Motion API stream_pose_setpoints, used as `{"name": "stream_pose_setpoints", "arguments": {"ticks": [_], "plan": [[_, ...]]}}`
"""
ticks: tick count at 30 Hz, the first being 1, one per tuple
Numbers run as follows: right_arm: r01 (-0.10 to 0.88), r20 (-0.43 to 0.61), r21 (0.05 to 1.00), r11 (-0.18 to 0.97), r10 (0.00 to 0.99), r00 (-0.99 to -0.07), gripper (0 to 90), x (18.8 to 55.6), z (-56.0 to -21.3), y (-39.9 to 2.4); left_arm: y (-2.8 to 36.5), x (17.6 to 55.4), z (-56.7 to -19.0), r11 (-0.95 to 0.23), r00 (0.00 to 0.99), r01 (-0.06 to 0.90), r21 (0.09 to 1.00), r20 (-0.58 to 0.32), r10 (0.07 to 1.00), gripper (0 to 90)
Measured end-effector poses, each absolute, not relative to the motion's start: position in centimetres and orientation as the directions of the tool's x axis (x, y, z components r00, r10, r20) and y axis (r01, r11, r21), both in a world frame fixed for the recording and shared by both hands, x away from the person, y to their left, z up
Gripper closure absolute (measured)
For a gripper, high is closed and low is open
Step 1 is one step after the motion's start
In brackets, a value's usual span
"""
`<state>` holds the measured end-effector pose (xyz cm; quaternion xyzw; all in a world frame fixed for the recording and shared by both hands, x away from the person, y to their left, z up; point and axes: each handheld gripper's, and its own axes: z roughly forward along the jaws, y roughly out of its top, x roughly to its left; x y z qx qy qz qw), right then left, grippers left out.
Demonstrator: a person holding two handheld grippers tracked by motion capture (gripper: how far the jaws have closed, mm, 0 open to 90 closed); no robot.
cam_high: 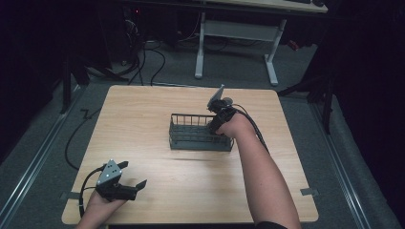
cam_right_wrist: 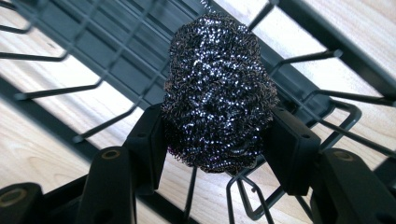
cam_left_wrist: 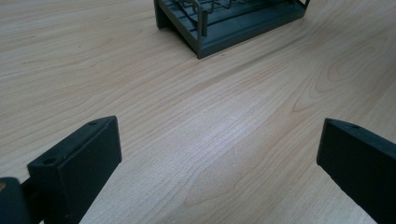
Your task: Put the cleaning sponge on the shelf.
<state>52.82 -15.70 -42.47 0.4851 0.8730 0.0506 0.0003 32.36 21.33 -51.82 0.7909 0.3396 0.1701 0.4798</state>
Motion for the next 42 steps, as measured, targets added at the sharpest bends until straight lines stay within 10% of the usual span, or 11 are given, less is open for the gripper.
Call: {"name": "stream_pose_setpoints", "arguments": {"ticks": [13,42], "plan": [[0.862,0.056,0.127,0.492,0.864,-0.501,30.0,52.7,-42.2,-16.1,21.3,32.4,-51.8,-0.309,0.711,0.372,0.875,-0.054,0.701,0.5],[0.841,0.056,0.23,0.49,0.856,-0.514,38.1,49.5,-38.7,-17.6,21.0,32.5,-51.9,-0.34,0.726,0.374,0.863,-0.044,0.687,0.6]]}}
